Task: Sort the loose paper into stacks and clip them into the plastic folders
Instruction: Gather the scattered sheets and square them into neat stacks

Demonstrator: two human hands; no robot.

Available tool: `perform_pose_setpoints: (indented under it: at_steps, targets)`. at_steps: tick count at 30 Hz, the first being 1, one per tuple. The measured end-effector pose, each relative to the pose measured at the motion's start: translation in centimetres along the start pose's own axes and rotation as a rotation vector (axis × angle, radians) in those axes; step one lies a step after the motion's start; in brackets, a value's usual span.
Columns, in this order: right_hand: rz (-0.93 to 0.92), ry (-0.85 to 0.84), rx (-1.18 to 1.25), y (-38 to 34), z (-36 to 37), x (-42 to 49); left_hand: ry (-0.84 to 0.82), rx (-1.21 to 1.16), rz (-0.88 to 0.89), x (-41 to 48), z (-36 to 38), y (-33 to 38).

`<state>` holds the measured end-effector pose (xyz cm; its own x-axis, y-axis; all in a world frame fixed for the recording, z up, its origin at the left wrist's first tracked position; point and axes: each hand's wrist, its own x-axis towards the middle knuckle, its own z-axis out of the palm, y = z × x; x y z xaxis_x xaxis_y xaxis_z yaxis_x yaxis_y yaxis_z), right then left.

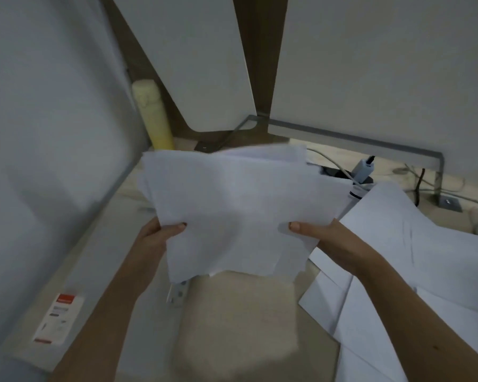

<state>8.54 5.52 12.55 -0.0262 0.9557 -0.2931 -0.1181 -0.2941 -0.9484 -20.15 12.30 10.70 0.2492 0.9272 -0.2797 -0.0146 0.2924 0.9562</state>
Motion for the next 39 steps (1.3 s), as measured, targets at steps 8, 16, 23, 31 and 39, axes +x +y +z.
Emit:
perform_pose_setpoints:
  at_steps: [8,16,23,31,39]
  targets:
    - [-0.133,0.092,0.086,-1.3,1.0,-1.7,-0.075,0.058,0.114,0.8,4.2,1.4]
    - [-0.017,0.172,0.006,1.0,-0.3,-3.3,-0.077,0.112,0.105,0.7,5.4,-1.3]
    - [-0.131,0.323,0.069,1.3,0.2,-3.7,0.065,0.064,0.146,1.1,6.3,-1.2]
    - [0.044,0.382,0.039,3.9,0.1,-4.5,0.062,0.142,0.057,0.3,8.4,-3.0]
    - [0.196,0.691,-0.001,5.6,-5.0,-9.0,-0.117,0.211,-0.008,-1.5,14.6,-3.7]
